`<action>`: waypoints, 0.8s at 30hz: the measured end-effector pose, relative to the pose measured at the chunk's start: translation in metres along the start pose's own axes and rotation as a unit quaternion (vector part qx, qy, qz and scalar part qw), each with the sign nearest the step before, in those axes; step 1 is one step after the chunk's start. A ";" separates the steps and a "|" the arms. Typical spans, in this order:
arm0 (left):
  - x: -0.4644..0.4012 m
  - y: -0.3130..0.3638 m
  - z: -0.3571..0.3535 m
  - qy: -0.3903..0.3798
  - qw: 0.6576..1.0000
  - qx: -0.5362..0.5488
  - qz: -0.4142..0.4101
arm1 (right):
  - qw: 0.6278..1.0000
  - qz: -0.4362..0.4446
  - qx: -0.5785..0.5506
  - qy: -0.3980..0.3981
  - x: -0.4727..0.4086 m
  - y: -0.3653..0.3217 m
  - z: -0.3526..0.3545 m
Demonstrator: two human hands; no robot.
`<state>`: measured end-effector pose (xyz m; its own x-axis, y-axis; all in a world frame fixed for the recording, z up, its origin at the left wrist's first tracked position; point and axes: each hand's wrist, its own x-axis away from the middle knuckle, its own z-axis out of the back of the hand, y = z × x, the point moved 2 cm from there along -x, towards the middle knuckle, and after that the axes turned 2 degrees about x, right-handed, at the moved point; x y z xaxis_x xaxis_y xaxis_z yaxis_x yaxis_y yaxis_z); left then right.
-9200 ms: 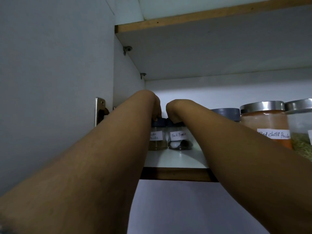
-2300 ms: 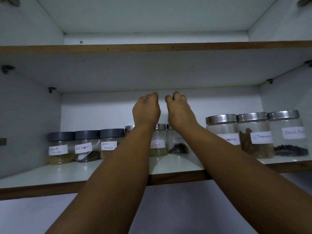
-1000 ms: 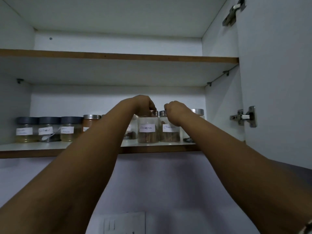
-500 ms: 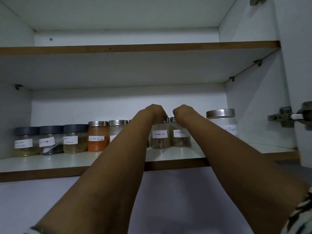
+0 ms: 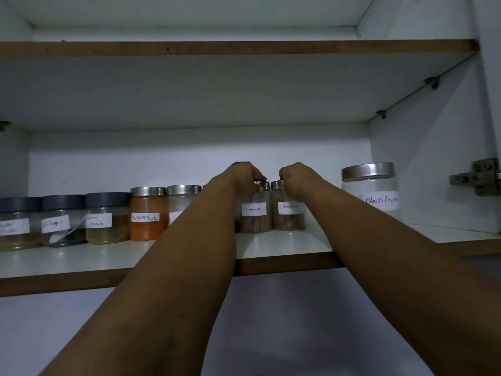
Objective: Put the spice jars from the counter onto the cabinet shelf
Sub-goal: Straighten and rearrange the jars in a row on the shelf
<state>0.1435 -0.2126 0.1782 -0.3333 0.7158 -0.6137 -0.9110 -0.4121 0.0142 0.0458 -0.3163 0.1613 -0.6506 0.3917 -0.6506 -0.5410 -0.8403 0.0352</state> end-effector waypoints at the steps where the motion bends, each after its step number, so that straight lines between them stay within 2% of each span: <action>1: 0.000 -0.001 -0.001 0.004 1.000 0.011 0.000 | 1.000 0.003 -0.001 0.005 0.000 0.001 -0.001; 8: -0.002 -0.001 -0.003 0.012 1.000 0.019 0.000 | 1.000 0.008 -0.022 0.009 -0.003 0.005 -0.008; 13: -0.002 -0.001 0.000 0.017 1.000 0.009 0.008 | 0.999 0.015 -0.016 -0.031 -0.004 0.007 -0.009; 20: -0.003 0.001 0.001 0.011 1.000 0.004 0.010 | 0.999 0.000 -0.026 -0.037 -0.007 0.006 -0.009; 22: -0.003 0.002 0.002 0.026 1.000 0.007 0.011 | 0.998 -0.014 -0.062 -0.014 -0.006 0.004 -0.006; 24: -0.003 0.003 0.004 0.044 0.999 0.017 0.010 | 0.993 -0.020 -0.092 0.066 -0.004 -0.002 0.002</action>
<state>0.1407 -0.2143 0.1833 -0.3295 0.6547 -0.6803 -0.9127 -0.4054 0.0518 0.0484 -0.3157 0.1649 -0.5480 0.3843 -0.7429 -0.4512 -0.8837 -0.1243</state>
